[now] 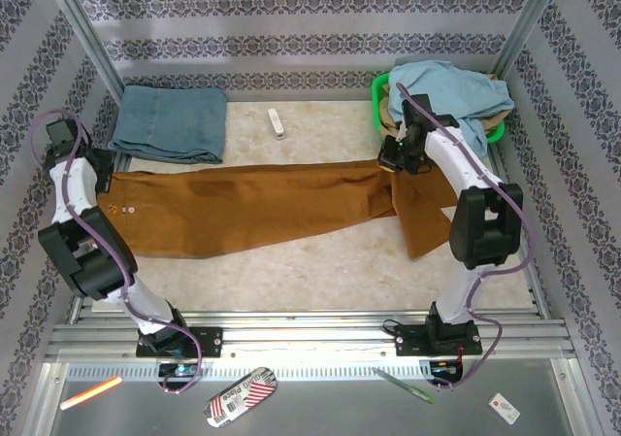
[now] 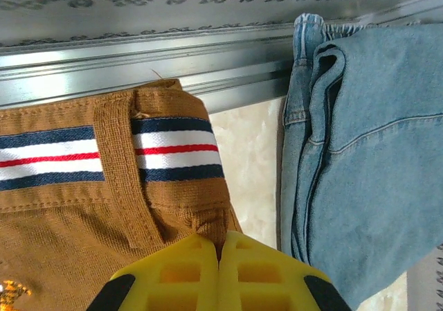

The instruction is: Fold and stack the trousers

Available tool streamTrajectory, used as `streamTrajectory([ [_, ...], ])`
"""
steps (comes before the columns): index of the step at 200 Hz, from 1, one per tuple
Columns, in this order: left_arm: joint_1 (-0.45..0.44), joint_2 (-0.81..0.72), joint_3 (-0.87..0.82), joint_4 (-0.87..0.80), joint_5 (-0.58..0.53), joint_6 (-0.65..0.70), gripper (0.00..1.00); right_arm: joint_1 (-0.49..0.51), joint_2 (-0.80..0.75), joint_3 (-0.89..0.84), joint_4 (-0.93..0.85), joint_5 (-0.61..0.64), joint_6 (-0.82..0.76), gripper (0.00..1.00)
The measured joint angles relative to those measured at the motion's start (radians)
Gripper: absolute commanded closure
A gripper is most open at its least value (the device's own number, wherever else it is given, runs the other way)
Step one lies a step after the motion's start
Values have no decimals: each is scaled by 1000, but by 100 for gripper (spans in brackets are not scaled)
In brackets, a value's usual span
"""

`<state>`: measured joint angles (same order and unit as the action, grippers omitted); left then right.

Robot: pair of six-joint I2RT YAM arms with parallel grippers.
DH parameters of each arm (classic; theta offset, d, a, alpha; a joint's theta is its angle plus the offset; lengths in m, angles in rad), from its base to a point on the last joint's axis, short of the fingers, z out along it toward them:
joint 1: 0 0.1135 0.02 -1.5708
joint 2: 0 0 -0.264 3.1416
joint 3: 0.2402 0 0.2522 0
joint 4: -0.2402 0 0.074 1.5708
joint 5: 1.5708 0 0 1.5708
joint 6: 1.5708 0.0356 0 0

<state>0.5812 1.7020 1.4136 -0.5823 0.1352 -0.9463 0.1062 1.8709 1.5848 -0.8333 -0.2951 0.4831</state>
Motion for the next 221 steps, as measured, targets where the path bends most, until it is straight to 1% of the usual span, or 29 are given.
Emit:
streamTrajectory([
  [43,-30,109,79,11,-32,11,100,0,113,108,-27,6,-17,93],
  [50,-31,124,86,13,-35,14,94,0,130,127,-33,7,-19,92],
  [55,-32,135,90,15,-36,16,90,0,141,140,-36,7,-19,89],
  [61,-32,150,96,15,-37,20,84,0,155,154,-39,9,-19,81],
  [67,-32,163,100,15,-37,26,74,0,166,166,-43,11,-17,71],
  [69,-32,167,103,15,-39,21,70,0,170,171,-46,14,-24,69],
  [72,-32,173,106,15,-39,28,66,-1,175,175,-47,17,-19,68],
  [81,-32,193,117,15,-43,34,63,-5,187,192,-53,24,-23,70],
  [91,-32,214,130,21,-43,34,57,-10,193,206,-57,30,-23,67],
  [105,-32,224,134,30,-40,41,56,-13,193,220,-61,47,-23,67],
  [113,-34,224,134,31,-34,46,51,-13,191,226,-62,56,-23,67],
  [125,-37,215,133,39,-27,50,47,-12,186,227,-67,74,-23,67],
  [136,-42,188,115,58,-11,56,43,-8,174,227,-74,95,-24,65],
  [158,-66,71,26,89,22,60,43,17,120,217,-81,156,-27,65],
  [173,-115,-43,-56,109,34,66,42,53,71,211,-85,191,-31,64],
  [189,-206,-180,-164,140,42,73,43,113,19,199,-82,214,-32,65],
  [209,-327,-308,-299,167,45,76,44,195,-18,167,-74,218,-27,67],
  [221,-395,-354,-378,179,40,76,44,250,-10,161,-68,216,-23,72],
])
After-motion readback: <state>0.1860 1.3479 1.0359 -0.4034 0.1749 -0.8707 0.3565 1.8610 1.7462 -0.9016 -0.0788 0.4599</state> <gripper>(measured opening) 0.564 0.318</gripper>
